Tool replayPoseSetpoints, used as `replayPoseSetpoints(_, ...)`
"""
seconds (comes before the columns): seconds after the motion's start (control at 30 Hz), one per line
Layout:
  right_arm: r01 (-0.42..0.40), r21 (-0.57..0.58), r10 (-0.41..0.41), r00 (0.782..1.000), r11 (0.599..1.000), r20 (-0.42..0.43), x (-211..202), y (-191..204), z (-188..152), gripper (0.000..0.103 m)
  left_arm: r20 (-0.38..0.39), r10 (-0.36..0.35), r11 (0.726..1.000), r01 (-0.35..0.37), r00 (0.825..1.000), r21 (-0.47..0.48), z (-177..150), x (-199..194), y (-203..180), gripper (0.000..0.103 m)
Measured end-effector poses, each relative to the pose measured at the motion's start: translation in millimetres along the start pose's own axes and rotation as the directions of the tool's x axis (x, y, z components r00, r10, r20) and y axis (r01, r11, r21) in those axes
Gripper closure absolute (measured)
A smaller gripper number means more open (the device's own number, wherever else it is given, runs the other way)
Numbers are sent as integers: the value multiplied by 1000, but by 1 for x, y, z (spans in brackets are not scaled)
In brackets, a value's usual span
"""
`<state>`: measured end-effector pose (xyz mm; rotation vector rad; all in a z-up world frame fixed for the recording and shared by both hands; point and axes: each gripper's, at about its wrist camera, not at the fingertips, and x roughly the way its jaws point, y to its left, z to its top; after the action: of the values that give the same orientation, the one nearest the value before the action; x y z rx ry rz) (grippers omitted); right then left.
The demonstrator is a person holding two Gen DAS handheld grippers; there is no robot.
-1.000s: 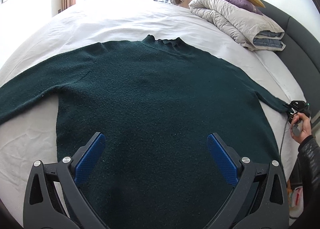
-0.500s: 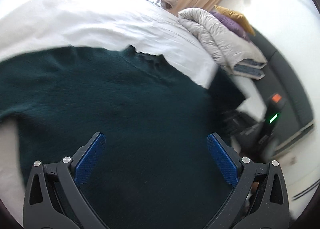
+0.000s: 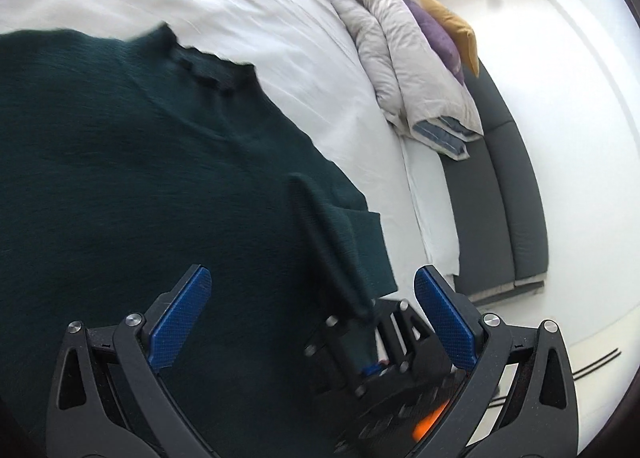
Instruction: Fold small clothes
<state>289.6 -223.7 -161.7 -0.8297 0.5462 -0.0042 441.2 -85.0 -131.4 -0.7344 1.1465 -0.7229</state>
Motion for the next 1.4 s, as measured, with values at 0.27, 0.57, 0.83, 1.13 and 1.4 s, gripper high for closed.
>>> replayPoseSetpoints(0.27, 2, -29, -1, 1000, 1000, 25, -7, 4, 12, 94, -86, 58, 997, -62, 995, -40, 10, 39, 9, 48)
replayPoseSetpoints(0.57, -34, 51, 33, 999, 998, 11, -5, -2, 8, 94, -93, -12, 983, -5, 996, -182, 4, 60, 44, 71)
replayPoseSetpoints(0.83, -47, 188, 45, 999, 981, 15, -9, -30, 17, 94, 12, 20, 984, -18, 1000, -176, 2, 23, 36, 9)
replayPoseSetpoints(1.13, -44, 121, 40, 998, 992, 39, -18, -14, 23, 94, -93, -101, 982, 84, 991, -167, 8, 62, 25, 72)
replayPoseSetpoints(1.4, -120, 185, 122, 993, 975, 3, -26, -14, 13, 35, -46, -91, 987, 84, 995, -135, 22, 51, 15, 94)
